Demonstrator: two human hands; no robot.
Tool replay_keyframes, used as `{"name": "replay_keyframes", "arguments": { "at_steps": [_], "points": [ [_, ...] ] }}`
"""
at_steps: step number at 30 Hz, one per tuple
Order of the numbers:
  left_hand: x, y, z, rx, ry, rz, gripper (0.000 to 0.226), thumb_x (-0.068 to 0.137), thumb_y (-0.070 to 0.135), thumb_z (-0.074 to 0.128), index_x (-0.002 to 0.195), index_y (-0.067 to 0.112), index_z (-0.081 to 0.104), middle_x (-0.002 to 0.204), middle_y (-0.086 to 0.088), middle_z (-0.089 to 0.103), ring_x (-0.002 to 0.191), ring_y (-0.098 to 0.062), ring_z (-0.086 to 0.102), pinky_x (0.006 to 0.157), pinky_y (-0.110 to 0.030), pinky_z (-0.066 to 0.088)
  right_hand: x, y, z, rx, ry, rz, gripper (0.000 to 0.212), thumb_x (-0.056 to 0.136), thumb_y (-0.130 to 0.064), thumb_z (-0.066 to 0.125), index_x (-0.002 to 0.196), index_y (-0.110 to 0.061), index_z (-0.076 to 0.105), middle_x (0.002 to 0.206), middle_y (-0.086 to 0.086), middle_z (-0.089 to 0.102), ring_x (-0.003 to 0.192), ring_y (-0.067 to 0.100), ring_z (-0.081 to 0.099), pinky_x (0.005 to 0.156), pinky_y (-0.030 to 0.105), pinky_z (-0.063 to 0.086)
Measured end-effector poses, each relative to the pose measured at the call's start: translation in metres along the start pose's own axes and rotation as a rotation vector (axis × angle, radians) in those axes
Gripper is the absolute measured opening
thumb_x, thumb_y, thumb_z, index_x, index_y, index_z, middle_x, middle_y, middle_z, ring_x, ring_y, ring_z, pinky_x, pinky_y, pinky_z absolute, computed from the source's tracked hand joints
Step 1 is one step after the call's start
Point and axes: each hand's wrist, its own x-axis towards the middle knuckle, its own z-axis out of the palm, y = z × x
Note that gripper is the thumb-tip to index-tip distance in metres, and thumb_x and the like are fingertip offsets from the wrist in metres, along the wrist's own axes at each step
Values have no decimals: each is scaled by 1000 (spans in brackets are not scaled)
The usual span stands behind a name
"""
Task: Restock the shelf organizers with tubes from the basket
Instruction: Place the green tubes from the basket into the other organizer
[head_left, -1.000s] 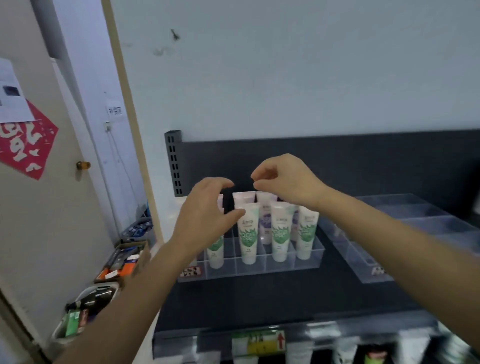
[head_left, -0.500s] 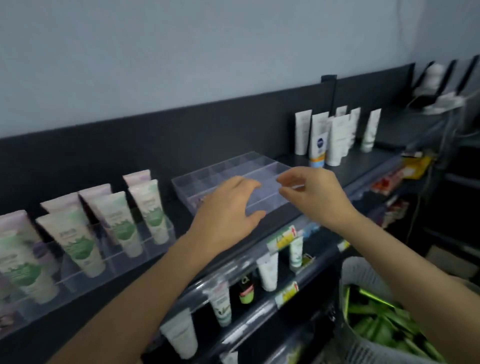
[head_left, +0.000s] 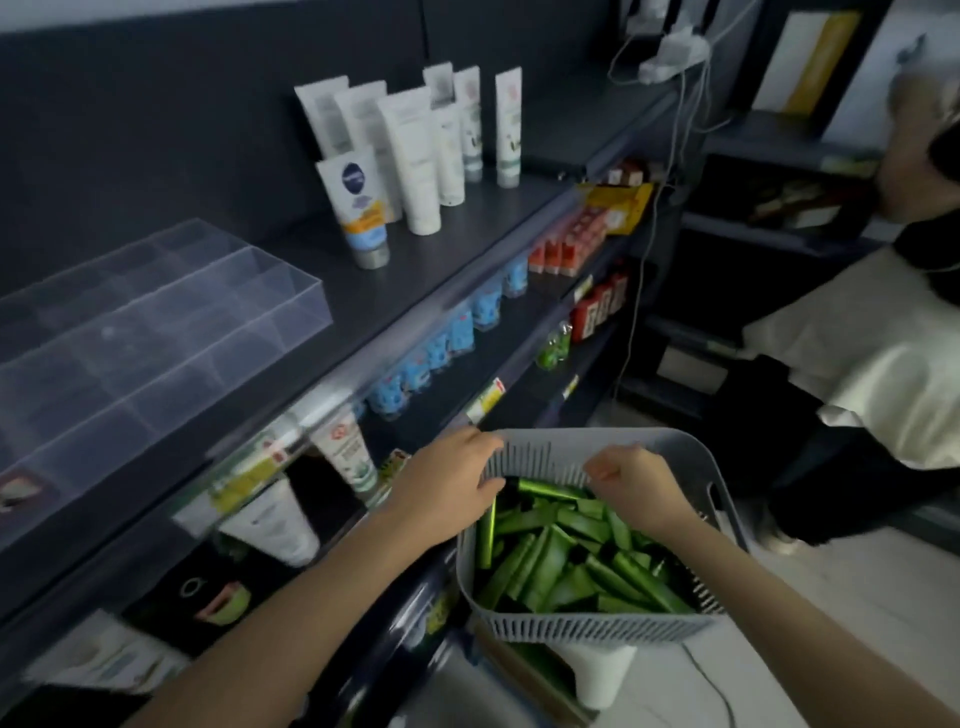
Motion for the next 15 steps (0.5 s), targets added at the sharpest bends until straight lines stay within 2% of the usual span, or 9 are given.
{"name": "replay_keyframes", "arguments": {
  "at_steps": [1,3,5,7,8,10,13,15],
  "points": [
    [11,1,16,-9,-44,-18,41,91,33,57,129,17,51,128,-1,54,115,-20,53,93,-36,46,4,25,6,-12,-42,48,16,83,-10,59,71,-9,70,77,7,69,78,25,63,77,34,50],
    [30,2,48,-49,-130,-66,40,91,31,57,128,16,53,127,-1,55,112,-20,56,92,-36,48,11,69,18,-37,-114,137,13,81,-12,61,75,-6,70,80,8,70,81,25,64,72,30,47],
    [45,2,79,-96,-213,-117,38,92,29,58,126,16,54,124,1,57,108,-19,58,90,-33,49,16,106,32,-46,-196,218,17,79,-12,60,64,-6,64,70,9,64,75,27,62,62,28,42],
    [58,2,107,-117,-273,-147,32,91,27,58,120,14,58,117,-1,59,106,-19,58,87,-31,49,23,132,44,-57,-257,261,20,79,-10,59,59,-11,63,68,7,62,76,25,60,63,28,40],
    [64,2,123,-128,-308,-162,28,91,26,58,115,13,60,112,-2,60,103,-19,58,83,-30,48,26,145,50,-72,-272,272,15,80,-11,59,69,-10,69,77,9,68,83,26,63,68,28,42],
    [63,-2,139,-126,-358,-189,24,91,26,58,109,11,61,103,-4,60,96,-21,59,75,-28,45,29,153,58,-130,-293,270,19,82,-13,57,90,-6,72,97,11,71,96,27,63,78,27,45],
    [70,-9,176,-141,-455,-246,24,89,28,60,104,9,62,96,-6,65,86,-21,62,73,-31,50,39,172,75,-265,-428,218,25,85,-15,52,101,-6,69,109,12,68,107,28,61,86,27,46],
    [71,-10,194,-156,-498,-276,20,90,26,60,94,7,63,81,-4,63,75,-19,60,62,-31,47,42,176,87,-351,-532,186,28,89,-17,49,108,-5,64,114,13,65,109,28,60,88,28,46]
  ]
}}
